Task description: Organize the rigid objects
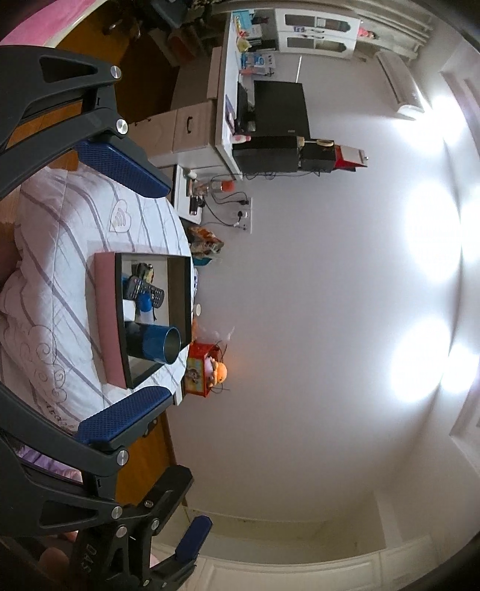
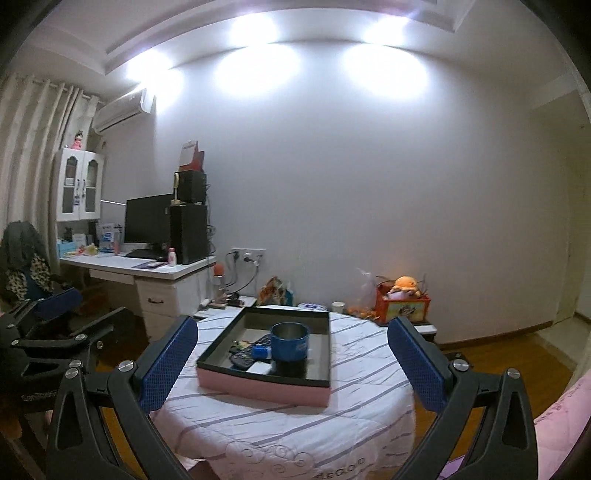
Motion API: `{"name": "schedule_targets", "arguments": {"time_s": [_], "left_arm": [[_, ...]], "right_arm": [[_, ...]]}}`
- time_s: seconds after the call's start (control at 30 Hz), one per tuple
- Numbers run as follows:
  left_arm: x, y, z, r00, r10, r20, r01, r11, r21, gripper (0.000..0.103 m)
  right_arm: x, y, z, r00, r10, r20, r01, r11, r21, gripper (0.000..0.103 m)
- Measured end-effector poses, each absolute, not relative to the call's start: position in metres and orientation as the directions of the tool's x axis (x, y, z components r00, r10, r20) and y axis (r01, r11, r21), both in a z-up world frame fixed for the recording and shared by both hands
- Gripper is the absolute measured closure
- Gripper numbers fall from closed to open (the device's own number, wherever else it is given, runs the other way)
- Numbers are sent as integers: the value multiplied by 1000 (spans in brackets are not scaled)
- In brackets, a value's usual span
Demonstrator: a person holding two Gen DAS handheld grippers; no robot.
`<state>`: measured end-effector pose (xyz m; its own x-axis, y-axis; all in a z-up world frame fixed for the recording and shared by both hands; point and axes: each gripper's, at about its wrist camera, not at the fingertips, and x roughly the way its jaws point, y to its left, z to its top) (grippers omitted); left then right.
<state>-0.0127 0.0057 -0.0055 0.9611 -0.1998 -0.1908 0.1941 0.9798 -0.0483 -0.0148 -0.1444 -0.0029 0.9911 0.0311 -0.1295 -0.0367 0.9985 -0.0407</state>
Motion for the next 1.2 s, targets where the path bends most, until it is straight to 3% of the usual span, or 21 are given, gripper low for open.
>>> {"name": "schedule_targets", "arguments": {"time_s": [1.2], "left_arm": [[-13,-5,-6,953,-216,-210,218,976,-17,0]], "right_arm": [[-23,-156,0,992,-18,-125,13,999,-43,0]]}}
